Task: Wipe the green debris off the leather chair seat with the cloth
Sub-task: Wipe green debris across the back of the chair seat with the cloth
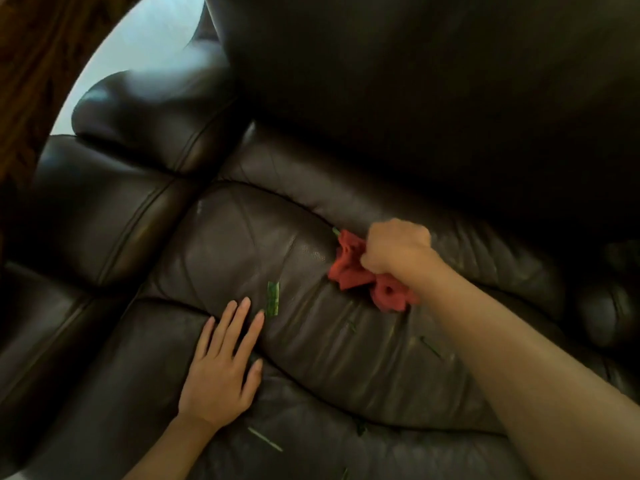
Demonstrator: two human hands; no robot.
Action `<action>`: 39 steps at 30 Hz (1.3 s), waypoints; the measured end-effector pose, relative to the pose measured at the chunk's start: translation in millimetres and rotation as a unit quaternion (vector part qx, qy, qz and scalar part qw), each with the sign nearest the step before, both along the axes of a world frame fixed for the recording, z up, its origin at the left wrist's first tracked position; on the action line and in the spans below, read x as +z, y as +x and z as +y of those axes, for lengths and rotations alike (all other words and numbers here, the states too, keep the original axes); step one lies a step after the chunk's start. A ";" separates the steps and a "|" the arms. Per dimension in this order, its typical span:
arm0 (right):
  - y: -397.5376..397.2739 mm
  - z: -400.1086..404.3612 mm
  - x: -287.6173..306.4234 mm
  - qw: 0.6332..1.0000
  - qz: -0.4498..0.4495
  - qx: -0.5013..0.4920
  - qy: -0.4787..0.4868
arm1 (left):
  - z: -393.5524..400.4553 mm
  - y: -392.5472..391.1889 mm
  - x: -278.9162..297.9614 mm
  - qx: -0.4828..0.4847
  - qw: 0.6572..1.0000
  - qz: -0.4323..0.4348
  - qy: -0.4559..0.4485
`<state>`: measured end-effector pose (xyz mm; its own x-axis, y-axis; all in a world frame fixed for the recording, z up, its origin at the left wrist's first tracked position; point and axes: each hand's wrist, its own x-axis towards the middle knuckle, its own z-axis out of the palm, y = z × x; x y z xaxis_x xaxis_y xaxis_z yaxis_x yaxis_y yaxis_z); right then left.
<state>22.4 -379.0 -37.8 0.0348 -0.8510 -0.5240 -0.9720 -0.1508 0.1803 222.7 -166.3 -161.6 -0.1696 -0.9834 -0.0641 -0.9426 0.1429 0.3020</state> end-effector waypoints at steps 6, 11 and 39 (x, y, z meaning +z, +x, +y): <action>-58.9 -14.4 34.6 0.995 -0.042 -0.091 0.002 | 1.0 1.2 -2.7 0.005 1.000 0.001 0.006; -45.5 -13.9 9.5 0.962 -0.202 -0.115 -0.144 | 1.4 2.3 -4.9 0.004 1.000 -0.008 0.014; 32.1 43.4 -37.2 0.926 -0.345 0.013 -0.152 | -1.0 -1.1 -0.4 0.006 1.000 -0.012 -0.010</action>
